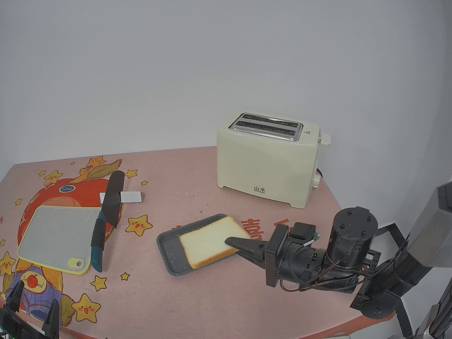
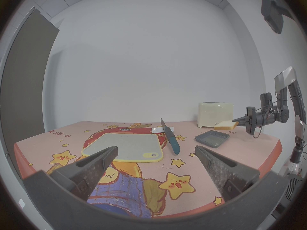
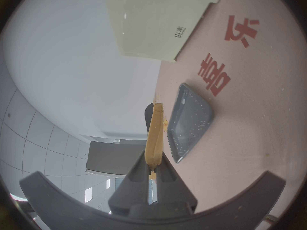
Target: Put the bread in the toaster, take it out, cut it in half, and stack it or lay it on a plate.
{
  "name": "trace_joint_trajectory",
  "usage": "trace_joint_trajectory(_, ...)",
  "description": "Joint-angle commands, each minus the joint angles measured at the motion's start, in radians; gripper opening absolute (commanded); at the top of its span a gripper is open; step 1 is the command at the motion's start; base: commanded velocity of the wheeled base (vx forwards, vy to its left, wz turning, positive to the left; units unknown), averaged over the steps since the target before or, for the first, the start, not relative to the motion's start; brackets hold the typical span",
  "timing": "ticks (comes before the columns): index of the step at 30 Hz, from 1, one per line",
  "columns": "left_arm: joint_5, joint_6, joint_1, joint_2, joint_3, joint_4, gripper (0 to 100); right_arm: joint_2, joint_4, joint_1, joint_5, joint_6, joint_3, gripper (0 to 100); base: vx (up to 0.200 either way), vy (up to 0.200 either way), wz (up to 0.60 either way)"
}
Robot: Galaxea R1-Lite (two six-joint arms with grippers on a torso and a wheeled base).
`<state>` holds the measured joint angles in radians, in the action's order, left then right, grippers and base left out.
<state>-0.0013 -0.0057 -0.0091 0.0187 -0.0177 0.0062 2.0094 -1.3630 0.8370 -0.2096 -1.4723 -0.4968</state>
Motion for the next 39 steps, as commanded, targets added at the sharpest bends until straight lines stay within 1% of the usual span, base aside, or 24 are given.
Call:
trace_joint_trajectory(1,0.000,0.000,0.000,0.001,0.015,0.000,100,-0.089,0.001,0.001,0.001,0.003,0.009,0,0.000,0.000,0.00)
trace_joint_trajectory(5,0.000,0.000,0.000,0.001,0.015,0.000,100,-0.161,0.008,0.011,-0.001,0.004,0.017,0,0.000,0.000,0.00)
trace_joint_trajectory(12,0.000,0.000,0.000,0.001,0.016,0.000,100,-0.273,0.079,0.013,-0.001,0.006,0.012,0,0.000,0.000,0.00)
trace_joint_trajectory(17,0.000,0.000,0.000,0.001,0.015,0.000,100,-0.311,0.099,0.010,-0.001,0.009,0.009,0,0.000,0.000,0.00)
trace_joint_trajectory(19,0.000,0.000,0.000,0.001,0.015,0.000,100,-0.313,0.099,0.010,-0.002,0.018,0.009,0,0.000,0.000,0.00)
trace_joint_trajectory(20,0.000,0.000,0.000,0.001,0.015,0.000,100,-0.311,0.099,0.010,-0.001,0.041,0.012,0,0.000,0.000,0.00)
trace_joint_trajectory(23,0.000,0.000,0.000,0.001,0.015,0.000,100,-0.313,0.097,0.005,-0.001,0.083,0.015,0,0.000,0.000,0.00)
trace_joint_trajectory(24,0.000,0.000,0.000,0.001,0.015,0.000,100,-0.314,0.094,0.005,-0.001,0.095,0.015,0,0.000,0.000,0.00)
trace_joint_trajectory(25,0.000,0.000,0.000,0.001,0.015,0.000,100,-0.314,0.094,0.005,-0.001,0.095,0.015,0,0.000,0.000,0.00)
trace_joint_trajectory(29,0.000,0.000,0.000,0.001,0.015,0.000,100,-0.331,0.087,0.002,-0.001,0.162,0.027,0,0.000,0.000,0.00)
trace_joint_trajectory(35,0.000,0.000,0.000,0.001,0.015,0.000,100,-0.342,0.085,0.002,-0.001,0.251,0.041,0,0.000,0.000,0.00)
trace_joint_trajectory(37,0.000,0.000,0.000,0.001,0.015,0.000,100,-0.342,0.085,0.002,-0.001,0.259,0.043,0,0.000,0.000,0.00)
trace_joint_trajectory(38,0.000,0.000,0.000,0.001,0.015,0.000,100,-0.340,0.082,0.004,0.001,0.300,0.047,0,0.000,0.000,0.00)
trace_joint_trajectory(39,0.000,0.000,0.000,0.001,0.015,0.000,100,-0.340,0.082,0.004,0.001,0.300,0.047,0,0.000,0.000,0.00)
